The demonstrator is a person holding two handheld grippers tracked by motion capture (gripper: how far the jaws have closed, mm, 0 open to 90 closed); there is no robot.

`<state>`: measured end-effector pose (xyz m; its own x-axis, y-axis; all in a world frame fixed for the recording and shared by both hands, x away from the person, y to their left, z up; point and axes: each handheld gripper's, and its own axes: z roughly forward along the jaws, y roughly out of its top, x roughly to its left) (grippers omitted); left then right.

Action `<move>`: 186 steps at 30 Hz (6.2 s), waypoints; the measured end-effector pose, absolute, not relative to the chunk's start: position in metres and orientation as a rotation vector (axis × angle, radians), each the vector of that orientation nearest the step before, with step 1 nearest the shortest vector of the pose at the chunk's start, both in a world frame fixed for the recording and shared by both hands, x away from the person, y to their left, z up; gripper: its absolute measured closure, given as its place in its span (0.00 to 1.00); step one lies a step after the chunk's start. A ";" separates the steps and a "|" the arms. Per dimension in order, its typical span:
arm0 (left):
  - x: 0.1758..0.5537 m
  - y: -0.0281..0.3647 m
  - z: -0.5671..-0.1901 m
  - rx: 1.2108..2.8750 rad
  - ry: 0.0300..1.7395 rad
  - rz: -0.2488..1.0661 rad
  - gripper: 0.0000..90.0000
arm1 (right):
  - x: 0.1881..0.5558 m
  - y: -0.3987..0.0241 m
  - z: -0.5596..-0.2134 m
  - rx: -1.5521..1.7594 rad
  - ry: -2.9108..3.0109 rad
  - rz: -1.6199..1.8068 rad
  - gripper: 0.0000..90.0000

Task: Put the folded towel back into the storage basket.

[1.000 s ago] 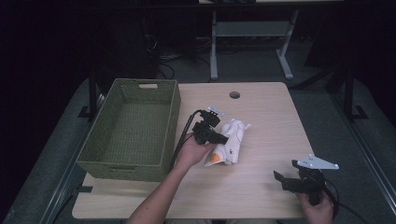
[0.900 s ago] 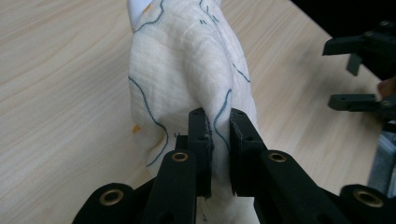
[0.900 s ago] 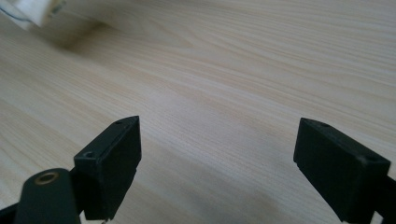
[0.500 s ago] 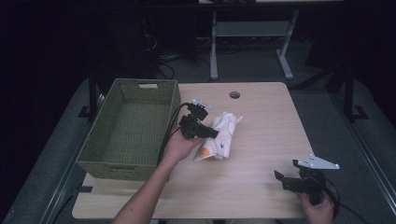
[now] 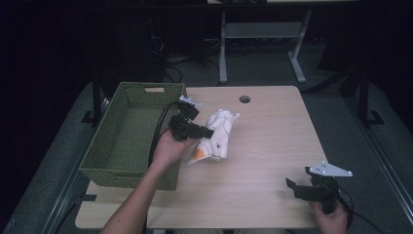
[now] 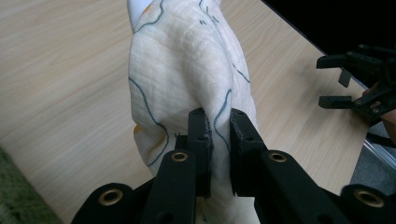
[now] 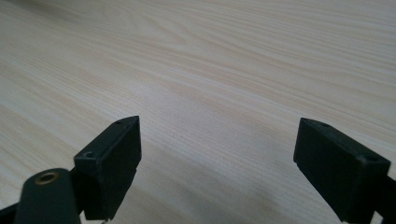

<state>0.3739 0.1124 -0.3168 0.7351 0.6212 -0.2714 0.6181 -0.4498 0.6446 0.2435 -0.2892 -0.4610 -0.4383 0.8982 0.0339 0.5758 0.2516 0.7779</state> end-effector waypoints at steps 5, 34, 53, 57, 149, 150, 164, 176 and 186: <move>0.373 0.123 -0.311 2.177 0.937 0.027 0.90 | 0.243 -0.289 -0.461 1.339 2.112 1.030 0.16; 0.372 0.199 -0.282 2.124 1.029 0.106 0.90 | 0.245 -0.286 -0.462 1.333 2.117 1.002 0.16; 0.368 0.256 -0.282 2.085 1.112 0.121 0.90 | 0.246 -0.282 -0.464 1.329 2.125 0.984 0.16; 0.369 0.263 -0.283 2.091 1.118 0.125 0.90 | 0.245 -0.281 -0.464 1.329 2.124 0.987 0.16; 0.398 0.327 -0.342 2.222 1.213 0.327 0.54 | 0.243 -0.273 -0.465 1.290 2.156 0.939 0.16; 0.397 0.327 -0.344 2.228 1.217 0.317 0.54 | 0.243 -0.273 -0.465 1.291 2.156 0.939 0.16; 0.386 0.312 -0.342 2.213 1.139 0.241 0.54 | 0.243 -0.270 -0.466 1.282 2.170 0.934 0.16; 0.383 0.290 -0.331 2.184 1.065 0.210 0.51 | 0.243 -0.269 -0.465 1.277 2.174 0.930 0.16; 0.384 0.265 -0.319 2.183 1.007 0.197 0.50 | 0.243 -0.270 -0.464 1.273 2.175 0.940 0.16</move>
